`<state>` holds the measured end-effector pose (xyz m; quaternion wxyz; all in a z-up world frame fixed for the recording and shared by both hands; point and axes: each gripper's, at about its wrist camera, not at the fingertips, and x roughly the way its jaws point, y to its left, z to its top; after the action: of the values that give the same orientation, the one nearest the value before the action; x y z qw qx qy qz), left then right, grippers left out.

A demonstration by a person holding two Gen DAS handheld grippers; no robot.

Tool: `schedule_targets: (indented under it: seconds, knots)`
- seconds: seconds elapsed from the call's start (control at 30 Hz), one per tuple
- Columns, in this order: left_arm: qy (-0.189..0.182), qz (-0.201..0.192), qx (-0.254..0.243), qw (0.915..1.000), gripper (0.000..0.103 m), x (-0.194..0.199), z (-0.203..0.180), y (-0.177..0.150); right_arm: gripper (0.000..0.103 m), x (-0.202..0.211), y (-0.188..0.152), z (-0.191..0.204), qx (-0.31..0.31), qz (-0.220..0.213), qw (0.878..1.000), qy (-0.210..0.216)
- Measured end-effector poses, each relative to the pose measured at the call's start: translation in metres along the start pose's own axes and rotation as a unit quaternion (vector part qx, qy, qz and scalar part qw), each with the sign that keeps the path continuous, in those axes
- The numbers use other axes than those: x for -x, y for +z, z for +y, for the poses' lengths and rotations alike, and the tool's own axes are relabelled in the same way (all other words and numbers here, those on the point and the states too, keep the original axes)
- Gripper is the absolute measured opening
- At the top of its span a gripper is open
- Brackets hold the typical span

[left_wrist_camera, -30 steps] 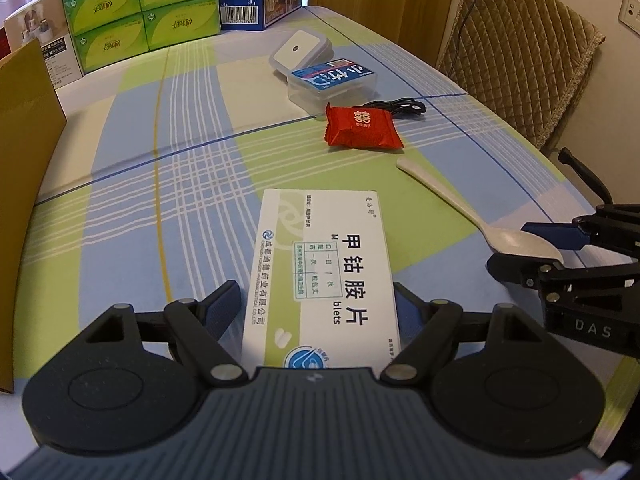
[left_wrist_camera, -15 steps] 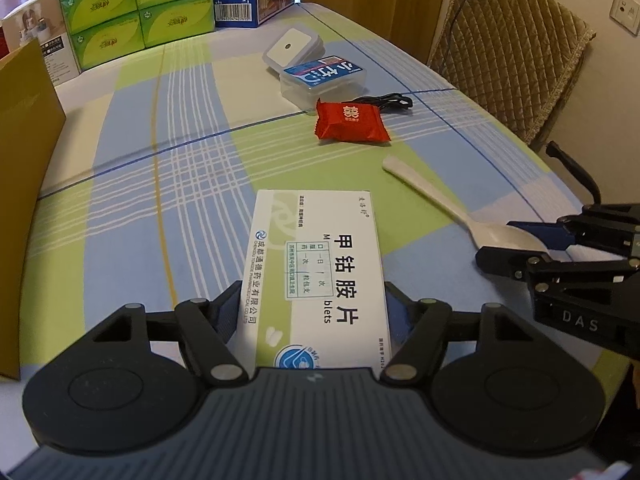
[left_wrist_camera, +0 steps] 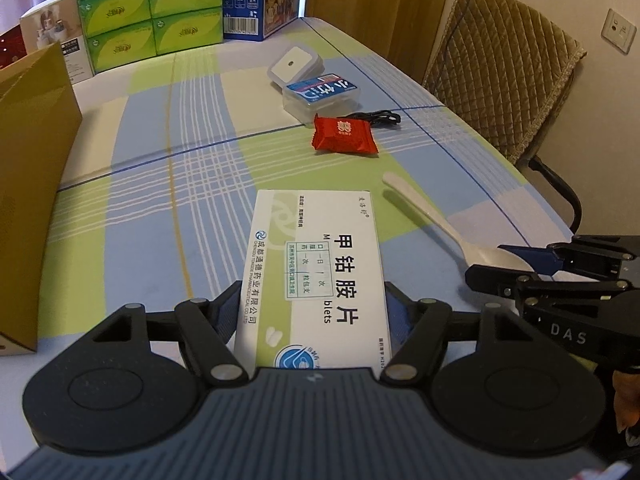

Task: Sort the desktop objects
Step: 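Lift the medicine box with the left tool while the right tool lifts the spoon, then carry the medicine box and spoon over the cardboard box with both tools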

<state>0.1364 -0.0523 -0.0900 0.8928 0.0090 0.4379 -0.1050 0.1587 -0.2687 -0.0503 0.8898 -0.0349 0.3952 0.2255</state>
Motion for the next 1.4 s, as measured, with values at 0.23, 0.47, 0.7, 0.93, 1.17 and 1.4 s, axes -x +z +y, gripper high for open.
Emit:
schedule_targets:
  seconds: [0.23,0.47,0.7,0.93,1.17,1.4]
  knots:
    - [0.01,-0.013,0.004,0.9999,0.067,0.025,0.009,0.004,0.028,0.02,0.016,0.02,-0.001,-0.026,1.0,0.012]
    - [0.026,-0.032,0.007,0.9991,0.067,0.061,0.028,0.008,0.028,0.036,0.034,0.051,0.003,-0.053,0.998,0.027]
    - [0.053,-0.055,0.012,0.997,0.067,0.106,0.058,0.012,0.028,0.051,0.051,0.094,0.02,-0.076,0.996,0.051]
    - [0.079,-0.075,0.025,0.9937,0.067,0.147,0.098,0.015,0.028,0.057,0.073,0.14,0.035,-0.093,0.992,0.083]
    - [0.107,-0.081,0.05,0.9897,0.067,0.177,0.152,0.013,0.028,0.048,0.097,0.193,0.044,-0.094,0.987,0.127]
    - [0.137,-0.083,0.07,0.9846,0.067,0.196,0.212,0.021,0.028,0.029,0.124,0.246,0.058,-0.096,0.981,0.159]
